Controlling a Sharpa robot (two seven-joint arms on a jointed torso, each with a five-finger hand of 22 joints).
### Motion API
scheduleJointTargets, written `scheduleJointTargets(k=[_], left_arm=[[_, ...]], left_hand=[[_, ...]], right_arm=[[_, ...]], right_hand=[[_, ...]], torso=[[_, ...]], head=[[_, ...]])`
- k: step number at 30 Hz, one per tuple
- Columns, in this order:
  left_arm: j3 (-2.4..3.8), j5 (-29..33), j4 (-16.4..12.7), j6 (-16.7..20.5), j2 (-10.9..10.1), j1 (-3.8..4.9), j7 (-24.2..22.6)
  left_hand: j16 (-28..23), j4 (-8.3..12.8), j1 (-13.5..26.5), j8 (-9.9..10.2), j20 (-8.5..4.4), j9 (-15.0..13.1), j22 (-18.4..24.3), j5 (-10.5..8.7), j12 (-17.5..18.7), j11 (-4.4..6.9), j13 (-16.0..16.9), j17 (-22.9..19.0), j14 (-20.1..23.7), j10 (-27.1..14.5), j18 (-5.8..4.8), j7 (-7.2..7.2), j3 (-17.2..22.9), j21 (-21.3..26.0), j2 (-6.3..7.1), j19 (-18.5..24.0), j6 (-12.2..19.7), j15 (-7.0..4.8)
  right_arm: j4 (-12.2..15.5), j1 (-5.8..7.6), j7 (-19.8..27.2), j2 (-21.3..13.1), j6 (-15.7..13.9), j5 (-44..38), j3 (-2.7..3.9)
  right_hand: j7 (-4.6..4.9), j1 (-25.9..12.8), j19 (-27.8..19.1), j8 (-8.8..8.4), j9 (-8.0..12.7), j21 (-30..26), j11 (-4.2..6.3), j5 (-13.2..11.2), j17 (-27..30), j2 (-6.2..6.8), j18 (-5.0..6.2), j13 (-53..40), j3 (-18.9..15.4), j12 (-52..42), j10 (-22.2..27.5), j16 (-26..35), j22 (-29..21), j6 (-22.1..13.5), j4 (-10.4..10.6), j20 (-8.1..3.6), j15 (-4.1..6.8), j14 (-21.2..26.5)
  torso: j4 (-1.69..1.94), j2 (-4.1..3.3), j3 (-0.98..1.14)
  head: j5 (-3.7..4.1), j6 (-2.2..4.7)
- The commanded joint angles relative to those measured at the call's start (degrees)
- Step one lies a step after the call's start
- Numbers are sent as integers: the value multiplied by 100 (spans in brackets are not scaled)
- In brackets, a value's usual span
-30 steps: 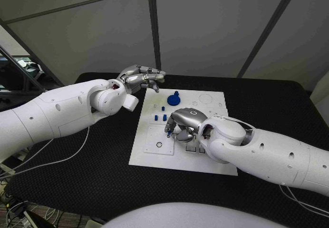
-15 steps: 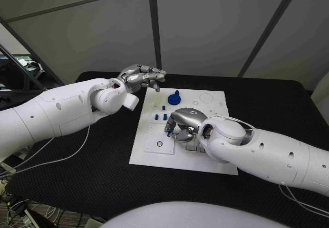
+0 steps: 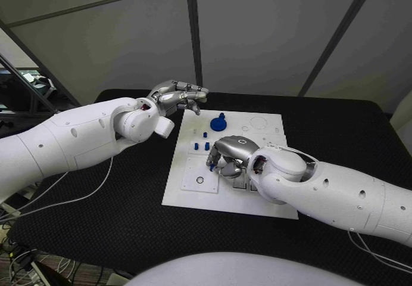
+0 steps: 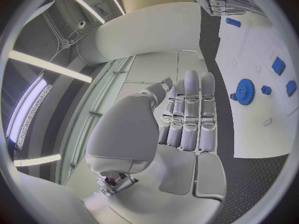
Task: Assemble the parts on the task board
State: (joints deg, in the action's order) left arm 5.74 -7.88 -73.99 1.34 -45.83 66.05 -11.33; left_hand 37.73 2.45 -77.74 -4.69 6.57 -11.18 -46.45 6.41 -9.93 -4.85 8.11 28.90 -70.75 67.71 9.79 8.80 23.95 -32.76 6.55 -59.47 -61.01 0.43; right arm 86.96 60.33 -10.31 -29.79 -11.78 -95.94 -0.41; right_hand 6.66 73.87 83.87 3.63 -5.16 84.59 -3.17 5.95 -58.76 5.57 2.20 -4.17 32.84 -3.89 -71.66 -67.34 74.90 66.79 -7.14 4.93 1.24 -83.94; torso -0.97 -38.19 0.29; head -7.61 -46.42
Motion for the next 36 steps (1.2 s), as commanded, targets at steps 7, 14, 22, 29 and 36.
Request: scheduleJointTargets(k=[7, 14, 22, 29, 36], left_arm=[[4, 31, 1, -70, 10, 9, 0], [4, 31, 3, -72, 12, 9, 1], [4, 31, 10, -83, 16, 9, 18], [4, 31, 17, -86, 16, 9, 35], [3, 31, 33, -91, 12, 8, 49]], left_hand=[[-33, 35, 14, 30, 2, -11, 11, 10, 3, -16, 9, -12, -20, -38, 60, 16, -22, 32, -30, -36, 42, 15], [-33, 35, 14, 30, 2, -11, 11, 10, 3, -16, 9, -12, -20, -38, 60, 16, -22, 32, -30, -36, 42, 15], [-37, 36, 14, 33, 3, -13, 12, 7, 4, -18, 9, -12, -19, -41, 59, 18, -24, 36, -33, -36, 45, 17], [-40, 36, 16, 35, 4, -14, 13, 5, 5, -19, 9, -13, -19, -44, 59, 20, -26, 38, -32, -36, 48, 18], [-41, 36, 17, 35, 4, -14, 14, 4, 5, -20, 9, -13, -19, -44, 59, 20, -27, 39, -32, -36, 48, 18]], right_arm=[[-47, -1, 29, 43, 143, 7, 1], [-104, -6, -27, 85, 210, -87, 0], [-127, -14, -1, 118, 60, -107, -5], [-123, -16, 84, 95, -204, -109, -9], [16, -24, 226, -43, -571, -108, -10]], right_hand=[[19, -53, 244, 20, -5, 15, -22, 29, 17, -17, -45, 7, 44, 23, 12, -3, 860, 15, 2, -28, 33, -106], [45, -154, 181, -5, 17, -68, -58, -2, 130, 66, -18, 28, 27, 41, 139, 48, 762, -82, 25, -11, 7, -73], [159, -270, 29, -18, 109, -276, -182, -89, 396, 297, 45, 54, 10, 49, 579, 189, 520, -419, 18, 73, -108, -1], [230, -252, -166, -9, 141, -563, -266, -213, 731, 417, 132, 43, -98, 20, 980, 405, 193, -590, -18, 155, -171, 86], [201, -221, -206, -9, 145, -642, -261, -246, 851, 514, 154, 29, -250, -22, 1068, 462, 108, -712, -48, 170, -168, 102]], torso=[[2, -1, 2], [1, 0, 0], [-2, 0, -1], [1, 7, -1], [-3, 8, 7]], head=[[-4, -10], [1, -14], [0, -21], [8, -7], [4, 9]])
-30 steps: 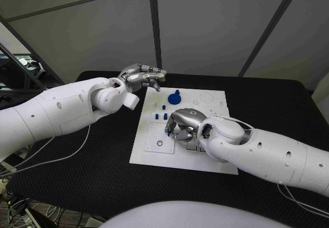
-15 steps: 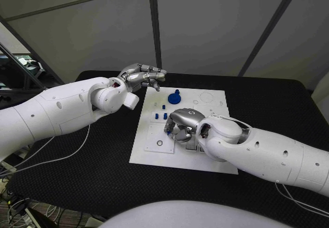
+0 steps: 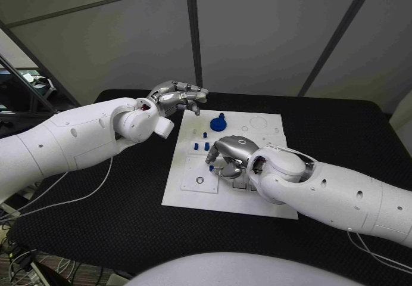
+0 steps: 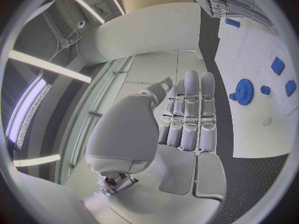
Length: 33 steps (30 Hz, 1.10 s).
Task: Assemble the parts on the task board
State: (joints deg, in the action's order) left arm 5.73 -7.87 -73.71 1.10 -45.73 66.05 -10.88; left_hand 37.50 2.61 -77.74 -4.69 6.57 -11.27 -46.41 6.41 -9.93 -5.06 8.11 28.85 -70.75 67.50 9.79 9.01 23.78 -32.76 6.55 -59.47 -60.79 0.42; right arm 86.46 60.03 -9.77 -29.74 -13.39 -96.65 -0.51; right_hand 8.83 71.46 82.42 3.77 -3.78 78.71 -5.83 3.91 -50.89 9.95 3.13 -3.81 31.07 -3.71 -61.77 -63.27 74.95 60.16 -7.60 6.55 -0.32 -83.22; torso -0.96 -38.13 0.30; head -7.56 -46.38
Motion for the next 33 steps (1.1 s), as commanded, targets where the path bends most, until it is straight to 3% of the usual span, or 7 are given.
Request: scheduleJointTargets(k=[1, 7, 13, 18, 21, 26, 33], left_arm=[[4, 31, 6, -67, 2, 8, 4], [4, 31, 17, -70, -5, 6, 9], [3, 31, 18, -71, -22, 3, 19], [1, 31, 13, -70, -45, 1, 24], [-1, 31, 7, -94, -53, -1, 8], [-3, 31, 3, -108, -53, -8, 0], [-4, 31, -3, -159, -53, -22, -14]], left_hand=[[-18, 20, 17, 36, 4, -5, 10, 4, 5, 1, 9, -8, -19, -24, 59, -2, -10, 39, -32, -36, 27, 18], [-21, 22, 16, 38, 5, -6, 11, 3, 6, 0, 9, -8, -18, -27, 59, -1, -11, 42, -32, -35, 29, 19], [-21, 22, 16, 38, 5, -6, 11, 3, 6, 0, 9, -8, -18, -27, 59, -1, -11, 42, -32, -35, 29, 19], [-21, 22, 16, 38, 5, -6, 11, 3, 6, 0, 9, -8, -18, -27, 59, -1, -11, 42, -32, -35, 29, 19], [-27, 29, 11, 40, 5, -9, 13, 3, 7, 0, 9, -9, -16, -30, 59, -2, -12, 46, -31, -35, 32, 20], [-28, 29, 11, 41, 6, -9, 13, 3, 7, 0, 9, -9, -15, -30, 59, -2, -12, 47, -31, -35, 32, 20], [-38, 43, -1, 44, 6, -13, 15, 8, 7, 1, 10, -11, -9, -31, 59, -5, -12, 54, -27, -32, 34, 21]], right_arm=[[71, 6, 177, -54, -419, -37, 1], [281, 4, 266, -284, -650, -26, 3], [647, 15, 211, -741, -651, 149, 23], [767, 84, -3, -1136, -405, 268, 266], [708, 160, -141, -1296, -198, 273, 387], [505, 263, -233, -1355, 42, 266, 458], [298, 298, -211, -1286, 274, 261, 478]], right_hand=[[-21, 22, -65, -22, 7, -62, 6, -49, 74, 81, 63, -7, -82, -41, 87, 61, 95, -53, -3, 7, -13, 32], [-74, 62, -84, -17, 3, -108, 12, -99, 147, 118, 74, -15, -237, -70, 149, 94, 49, -97, -9, 1, -10, 39], [-70, 88, -76, 0, -6, -109, 27, -98, 171, 85, 73, -28, -283, -122, 103, 97, 50, -67, 3, -6, -1, 35], [-83, 87, -80, 3, -9, -123, 29, -98, 209, 102, 75, -27, -338, -137, 111, 114, 37, -47, 13, -10, 2, 38], [-143, 121, -162, -18, 1, -255, 2, -108, 382, 168, 109, 2, -477, -87, 268, 229, -110, -103, 21, -3, -14, 79], [-228, 312, -262, -18, 5, -447, -66, -107, 545, 210, 155, 16, -814, -26, 588, 331, -314, -236, 144, 40, -65, 105], [-245, 515, -388, -10, 0, -676, -82, -106, 787, 175, 214, 11, -896, -55, 675, 498, -560, -246, 248, 55, -77, 166]], torso=[[-6, 4, 6], [-9, 2, 3], [-14, 11, 0], [-42, 22, -5], [-58, 32, -9], [-47, 21, -2], [-34, 14, -7]], head=[[-2, 6], [16, 38], [40, 79], [92, 125], [121, 155], [158, 194], [183, 186]])
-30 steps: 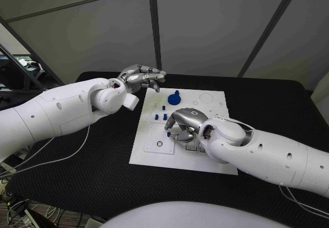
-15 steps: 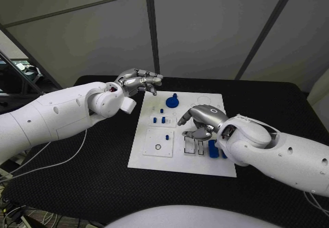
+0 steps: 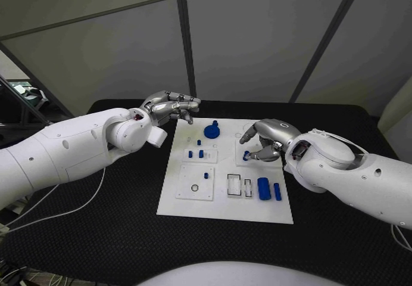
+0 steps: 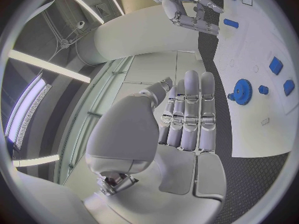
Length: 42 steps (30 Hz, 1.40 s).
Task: Assemble the parts on the task board
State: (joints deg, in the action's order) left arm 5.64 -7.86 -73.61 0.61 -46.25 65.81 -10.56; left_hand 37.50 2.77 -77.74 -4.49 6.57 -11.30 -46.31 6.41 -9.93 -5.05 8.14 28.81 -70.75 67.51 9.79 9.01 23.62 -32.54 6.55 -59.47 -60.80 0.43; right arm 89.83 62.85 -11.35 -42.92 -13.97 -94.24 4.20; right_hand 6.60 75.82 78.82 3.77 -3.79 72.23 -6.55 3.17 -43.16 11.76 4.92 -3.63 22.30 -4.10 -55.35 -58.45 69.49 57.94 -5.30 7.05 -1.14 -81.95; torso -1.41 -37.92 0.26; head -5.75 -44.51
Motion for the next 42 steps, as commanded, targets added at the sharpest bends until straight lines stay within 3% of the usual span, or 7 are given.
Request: scheduleJointTargets(k=[1, 13, 19, 23, 42], left_arm=[[4, 30, -12, -112, -1, 1, -45], [4, 30, -2, -106, -3, -8, -28], [4, 30, 10, -100, 1, -11, -20], [4, 30, 13, -97, -2, -13, -15], [4, 30, 22, -51, -1, -19, -18]], left_hand=[[-38, 26, -1, 23, 6, -9, 5, 8, 6, 0, 7, -7, -9, -32, 59, -5, 4, 32, -27, -32, 35, 21], [-38, 26, -1, 23, 6, -9, 5, 8, 6, 0, 7, -7, -9, -32, 59, -5, 4, 32, -27, -32, 35, 21], [-43, 30, -5, 24, 6, -12, 6, 11, 6, 0, 7, -8, -7, -32, 59, -4, 6, 35, -32, -31, 34, 21], [-44, 31, -6, 24, 6, -13, 6, 12, 6, 0, 8, -8, -6, -32, 59, -4, 6, 36, -34, -30, 33, 21], [-47, 31, -6, 24, 7, -15, 7, 13, 5, 0, 8, -9, -6, -32, 59, -3, 7, 38, -40, -30, 32, 21]], right_arm=[[-64, 17, -52, 51, 385, 6, 8], [-214, 22, -32, 194, 735, -105, 8], [-245, 22, -37, 242, 891, -107, 6], [-260, 21, -87, 245, 969, -131, 6], [-418, 20, -138, 301, 925, -219, 3]], right_hand=[[-22, 89, -29, -10, 1, -32, -10, -33, 16, -12, 35, -8, -20, -22, 30, 18, -18, -24, 25, 5, 6, 39], [54, 151, 7, 9, -8, -29, 48, -34, 50, -114, 29, -30, 12, -189, -204, 23, -4, 62, 115, -23, 46, 17], [153, 109, 180, 51, -25, 213, 145, -32, -216, -260, -39, -56, 181, -369, -696, -209, 267, 256, 150, -87, 120, -88], [148, 80, 284, 68, -31, 377, 185, -32, -385, -327, -84, -40, 380, -384, -962, -366, 448, 393, 151, -123, 156, -141], [139, -15, 275, 14, -15, 378, 182, -24, -308, -266, -85, 2, 750, -141, -1041, -369, 453, 501, 91, -147, 163, -98]], torso=[[11, -8, -3], [6, -3, -3], [5, -3, 1], [5, -4, 0], [2, -6, 0]], head=[[2, 0], [-31, -32], [-25, -44], [-27, -46], [-24, -72]])
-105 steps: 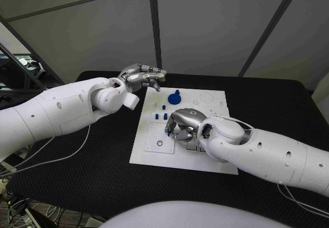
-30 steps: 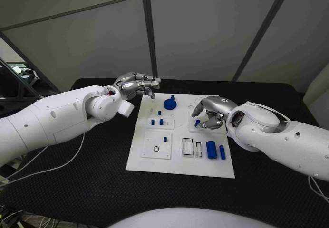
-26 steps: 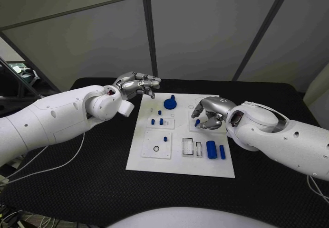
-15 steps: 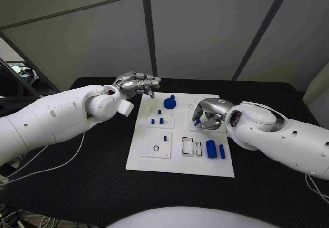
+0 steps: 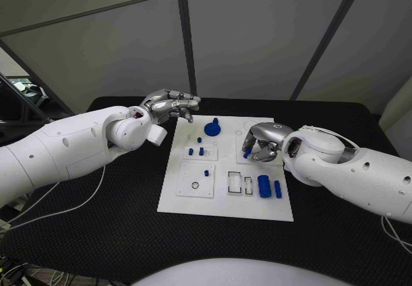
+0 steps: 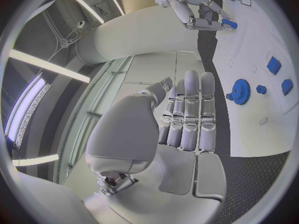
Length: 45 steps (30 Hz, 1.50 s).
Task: Assemble the parts on the task board
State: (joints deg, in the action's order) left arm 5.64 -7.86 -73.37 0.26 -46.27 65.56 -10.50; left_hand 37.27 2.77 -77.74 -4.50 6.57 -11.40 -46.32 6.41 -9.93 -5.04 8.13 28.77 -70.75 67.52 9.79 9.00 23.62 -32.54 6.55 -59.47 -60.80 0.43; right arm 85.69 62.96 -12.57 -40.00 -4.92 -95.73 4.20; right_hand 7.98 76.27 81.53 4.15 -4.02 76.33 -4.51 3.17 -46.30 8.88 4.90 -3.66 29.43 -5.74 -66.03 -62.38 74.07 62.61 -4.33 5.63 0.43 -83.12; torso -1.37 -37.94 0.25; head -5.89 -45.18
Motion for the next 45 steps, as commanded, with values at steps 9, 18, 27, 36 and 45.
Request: scheduleJointTargets(k=[9, 18, 27, 36, 45], left_arm=[[4, 30, -4, -15, 0, 4, -21], [4, 30, 5, -19, 4, 2, -21], [4, 30, 17, -22, 12, -4, -19], [4, 30, 38, -20, 27, -13, -20], [4, 30, 49, -34, 91, -14, -25]], left_hand=[[-24, 31, -6, 24, 7, -5, 8, 13, 5, -1, 8, -5, -6, -32, 59, -3, 7, 38, -40, -30, 32, 21], [-24, 31, -6, 24, 7, -5, 8, 13, 5, -1, 8, -5, -6, -32, 59, -3, 7, 38, -40, -30, 32, 21], [-24, 31, -6, 24, 7, -5, 8, 13, 5, -1, 8, -5, -6, -32, 59, -3, 7, 38, -40, -30, 32, 21], [-24, 31, -6, 24, 7, -5, 8, 13, 5, -1, 8, -5, -6, -32, 59, -3, 7, 38, -40, -30, 32, 21], [-32, 36, -10, 26, 7, -11, 10, 16, 4, -2, 10, -5, -8, -33, 59, -2, 9, 44, -53, -32, 30, 21]], right_arm=[[19, 9, 105, 11, -220, -67, 2], [152, 6, 219, -42, -587, 5, 3], [545, 9, 178, -326, -839, 92, 11], [1129, 9, 330, -294, -996, 329, 163], [1056, -27, 573, 361, -960, 415, 14]], right_hand=[[-77, -68, 152, 30, -23, 216, 83, -19, -220, -144, -147, -52, 235, -60, -381, -174, 276, 238, -6, -50, 82, -41], [-200, -65, 317, 160, -137, 497, 224, -21, -323, -372, -226, -113, 248, -125, -770, -294, 594, 587, -21, -159, 193, -72], [-206, -37, 342, 153, -152, 540, 236, -15, -315, -357, -238, -117, 238, -104, -793, -300, 643, 598, -74, -176, 205, -71], [-184, -22, 345, 94, -166, 556, 216, 155, -286, -346, -242, -116, 274, -26, -788, -302, 661, 562, -153, -182, 198, -59], [-176, -36, 345, 75, -170, 560, 208, 198, -275, -354, -243, -115, 289, 0, -783, -302, 667, 549, -161, -179, 194, -55]], torso=[[4, 1, -1], [2, 2, 0], [1, 10, -2], [15, 10, -10], [-1, 3, -8]], head=[[1, -14], [6, -12], [-5, 7], [-79, 7], [-174, -15]])
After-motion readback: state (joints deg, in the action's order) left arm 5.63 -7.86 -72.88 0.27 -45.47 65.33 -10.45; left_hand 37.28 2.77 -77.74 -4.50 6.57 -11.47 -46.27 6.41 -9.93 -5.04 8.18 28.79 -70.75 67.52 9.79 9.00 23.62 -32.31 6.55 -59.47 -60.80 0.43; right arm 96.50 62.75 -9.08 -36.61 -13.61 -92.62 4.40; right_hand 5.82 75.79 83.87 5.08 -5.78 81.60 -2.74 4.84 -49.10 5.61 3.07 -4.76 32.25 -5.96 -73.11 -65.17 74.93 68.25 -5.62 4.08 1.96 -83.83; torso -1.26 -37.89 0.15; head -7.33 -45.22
